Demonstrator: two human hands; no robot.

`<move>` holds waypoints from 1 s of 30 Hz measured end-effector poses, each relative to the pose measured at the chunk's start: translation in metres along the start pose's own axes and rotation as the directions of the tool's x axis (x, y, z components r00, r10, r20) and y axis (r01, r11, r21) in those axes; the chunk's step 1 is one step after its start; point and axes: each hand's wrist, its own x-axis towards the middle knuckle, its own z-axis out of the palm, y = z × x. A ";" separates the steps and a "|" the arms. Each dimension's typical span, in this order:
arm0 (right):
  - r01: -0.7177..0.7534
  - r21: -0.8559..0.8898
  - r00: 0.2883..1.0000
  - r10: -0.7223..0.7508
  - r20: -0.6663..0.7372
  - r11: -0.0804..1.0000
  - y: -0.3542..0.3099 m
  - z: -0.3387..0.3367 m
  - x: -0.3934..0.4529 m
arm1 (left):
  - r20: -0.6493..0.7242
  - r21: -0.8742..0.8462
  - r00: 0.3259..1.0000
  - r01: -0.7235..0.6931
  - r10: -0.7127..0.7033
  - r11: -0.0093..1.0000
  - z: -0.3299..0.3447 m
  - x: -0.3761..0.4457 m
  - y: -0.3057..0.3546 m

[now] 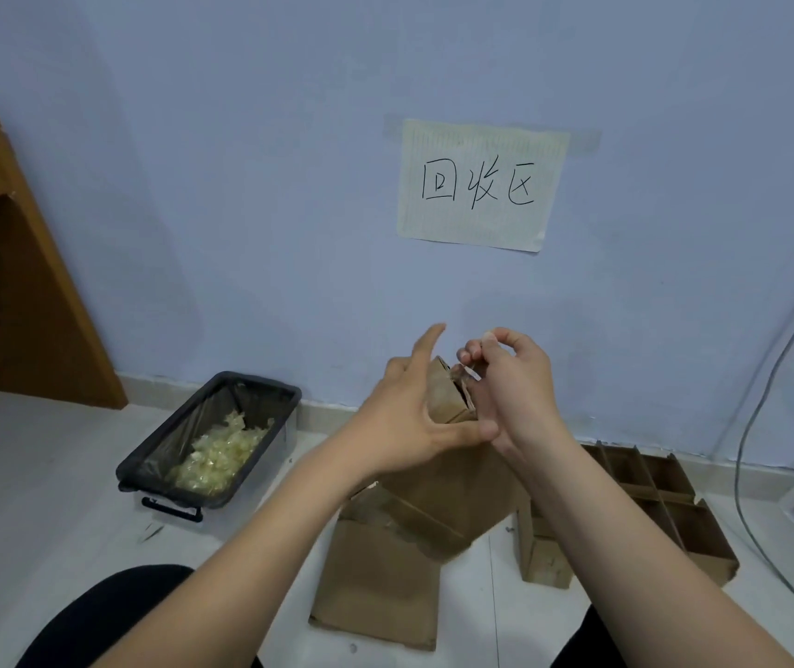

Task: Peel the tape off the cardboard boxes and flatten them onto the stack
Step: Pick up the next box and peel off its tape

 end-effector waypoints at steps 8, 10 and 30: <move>0.088 -0.011 0.996 -0.088 0.011 0.996 -0.013 -0.005 0.004 | 0.013 0.113 0.999 -0.054 0.053 0.992 -0.015 -0.005 -0.006; 0.143 -0.028 0.989 -0.145 -0.039 0.989 -0.020 -0.012 0.009 | 0.013 0.122 0.998 -0.066 0.065 0.990 -0.022 -0.008 -0.005; 0.319 -0.797 0.939 -0.285 0.192 0.512 -0.033 -0.035 0.018 | 0.040 0.067 0.991 -0.129 0.127 0.989 -0.038 -0.008 -0.008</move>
